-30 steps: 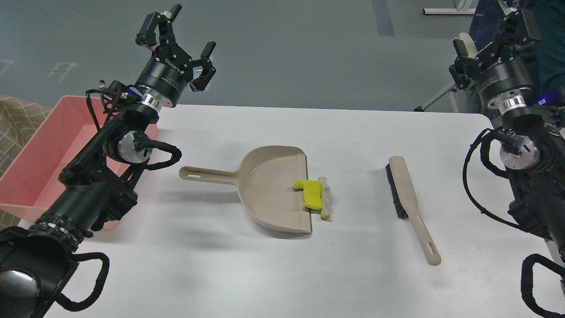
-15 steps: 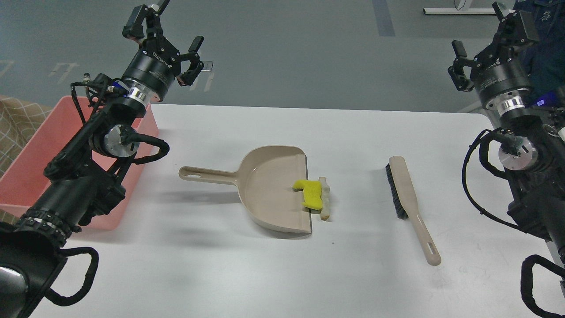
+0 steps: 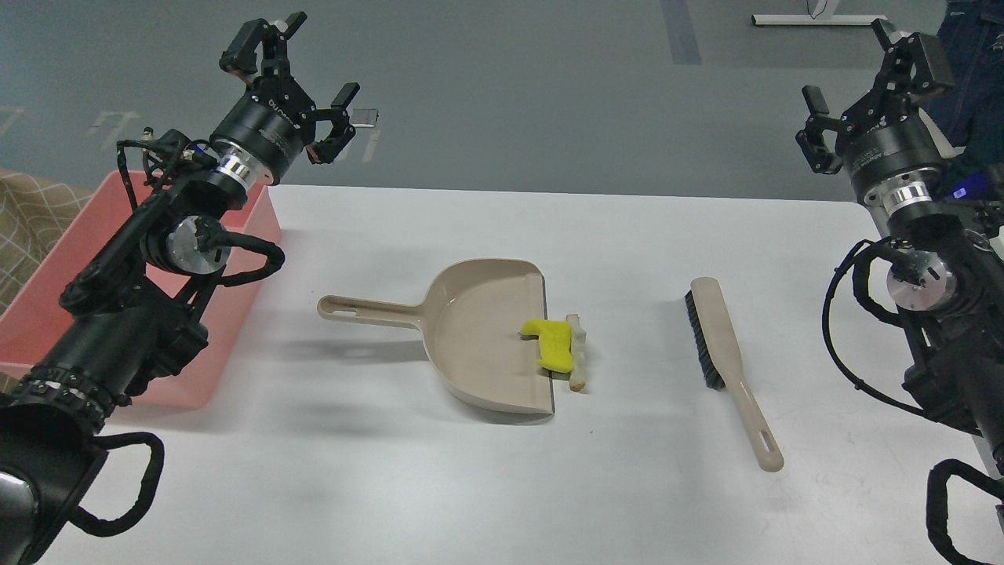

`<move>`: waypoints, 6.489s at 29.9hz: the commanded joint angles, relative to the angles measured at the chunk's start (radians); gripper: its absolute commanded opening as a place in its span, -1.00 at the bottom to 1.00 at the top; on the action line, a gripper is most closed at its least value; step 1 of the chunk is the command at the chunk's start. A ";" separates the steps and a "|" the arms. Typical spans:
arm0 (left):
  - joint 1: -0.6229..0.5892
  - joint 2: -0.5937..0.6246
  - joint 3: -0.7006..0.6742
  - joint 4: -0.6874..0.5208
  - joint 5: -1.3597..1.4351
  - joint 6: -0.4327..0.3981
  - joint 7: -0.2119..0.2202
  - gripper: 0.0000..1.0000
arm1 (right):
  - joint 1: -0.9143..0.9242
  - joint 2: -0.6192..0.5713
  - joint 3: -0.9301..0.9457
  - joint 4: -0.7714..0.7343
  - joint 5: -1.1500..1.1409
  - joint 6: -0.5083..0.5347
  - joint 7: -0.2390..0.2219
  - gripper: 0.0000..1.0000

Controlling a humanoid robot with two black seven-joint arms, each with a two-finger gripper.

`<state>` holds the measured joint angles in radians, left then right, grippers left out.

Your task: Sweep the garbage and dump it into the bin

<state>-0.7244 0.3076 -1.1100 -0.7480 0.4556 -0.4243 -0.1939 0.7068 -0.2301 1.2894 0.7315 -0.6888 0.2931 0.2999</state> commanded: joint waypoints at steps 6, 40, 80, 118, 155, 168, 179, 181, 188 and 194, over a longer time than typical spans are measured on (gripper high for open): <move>-0.003 0.005 0.006 0.001 0.011 -0.005 -0.021 0.97 | -0.004 -0.006 -0.001 0.002 0.000 0.034 -0.027 1.00; 0.023 -0.022 0.185 -0.096 0.018 0.070 -0.294 0.97 | -0.001 -0.006 -0.001 0.009 0.000 0.046 -0.166 1.00; 0.667 0.717 0.349 -1.016 0.779 0.510 -0.240 0.96 | -0.003 -0.009 -0.001 0.008 0.000 0.046 -0.162 1.00; 0.648 0.134 0.348 -0.528 0.879 0.674 -0.199 0.95 | -0.003 -0.041 -0.001 -0.001 0.000 0.046 -0.159 1.00; 0.582 0.076 0.348 -0.455 0.833 0.742 -0.131 -1.00 | -0.001 -0.086 -0.038 0.020 -0.009 0.047 -0.174 1.00; 0.545 0.087 0.349 -0.456 0.833 0.739 -0.136 -1.00 | 0.028 -0.607 -0.630 0.428 -0.015 0.058 -0.180 1.00; 0.539 0.085 0.349 -0.456 0.834 0.736 -0.134 -1.00 | -0.009 -0.954 -0.851 0.825 -0.299 0.069 -0.194 1.00; 0.539 0.084 0.349 -0.456 0.834 0.736 -0.134 -1.00 | -0.020 -0.980 -0.880 0.867 -0.350 0.069 -0.194 1.00; 0.528 0.082 0.349 -0.456 0.836 0.736 -0.134 -1.00 | -0.032 -0.993 -0.934 0.913 -0.440 0.070 -0.229 1.00; 0.525 0.079 0.349 -0.456 0.836 0.734 -0.133 -1.00 | -0.053 -0.936 -0.963 0.910 -0.475 0.069 -0.263 1.00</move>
<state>-0.1998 0.3881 -0.7607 -1.2042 1.2917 0.3101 -0.3273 0.6595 -1.1997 0.3321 1.6436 -1.1409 0.3624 0.0465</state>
